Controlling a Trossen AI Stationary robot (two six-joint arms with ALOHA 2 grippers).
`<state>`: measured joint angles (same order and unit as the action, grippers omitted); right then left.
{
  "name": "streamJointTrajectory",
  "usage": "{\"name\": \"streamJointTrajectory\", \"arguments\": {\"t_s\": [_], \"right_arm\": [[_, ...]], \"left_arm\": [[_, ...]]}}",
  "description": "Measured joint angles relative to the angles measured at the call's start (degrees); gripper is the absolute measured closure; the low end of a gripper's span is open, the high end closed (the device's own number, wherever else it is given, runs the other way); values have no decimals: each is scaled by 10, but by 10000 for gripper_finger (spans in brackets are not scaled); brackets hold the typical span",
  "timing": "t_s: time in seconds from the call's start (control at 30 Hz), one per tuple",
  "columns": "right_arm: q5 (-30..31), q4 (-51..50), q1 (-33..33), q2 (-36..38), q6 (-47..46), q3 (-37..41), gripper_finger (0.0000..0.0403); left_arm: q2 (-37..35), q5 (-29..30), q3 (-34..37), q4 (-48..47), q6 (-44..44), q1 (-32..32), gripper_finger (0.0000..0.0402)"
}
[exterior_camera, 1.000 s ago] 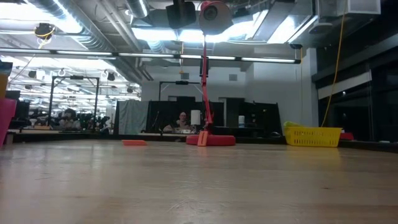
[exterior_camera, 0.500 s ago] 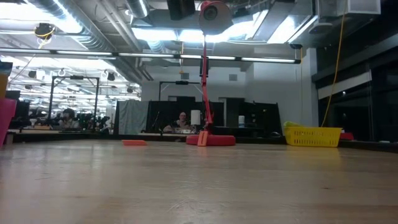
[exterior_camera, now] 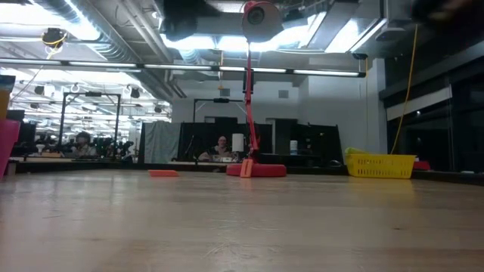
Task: Pick & Place School Supplies
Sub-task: Put the orange eraser into the black bin
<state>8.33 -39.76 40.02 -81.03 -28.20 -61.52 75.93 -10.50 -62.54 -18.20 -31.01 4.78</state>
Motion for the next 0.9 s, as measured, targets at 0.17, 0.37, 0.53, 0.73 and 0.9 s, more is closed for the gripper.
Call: {"name": "streamJointTrajectory", "arguments": {"t_s": [0.17,0.37,0.53,0.73,0.9], "right_arm": [[-4,-39,88,0,-282,0,366],[-28,-75,195,0,-578,0,366],[-87,-158,277,0,-747,0,366],[-90,-193,322,0,-780,0,364],[-76,-193,322,-1,-796,0,270]], "left_arm": [[-1,60,0,-43,24,8,256],[2,102,0,-58,56,17,256],[2,125,9,-65,80,16,256],[2,148,26,-63,91,16,256],[2,173,28,-68,82,15,242]]}}
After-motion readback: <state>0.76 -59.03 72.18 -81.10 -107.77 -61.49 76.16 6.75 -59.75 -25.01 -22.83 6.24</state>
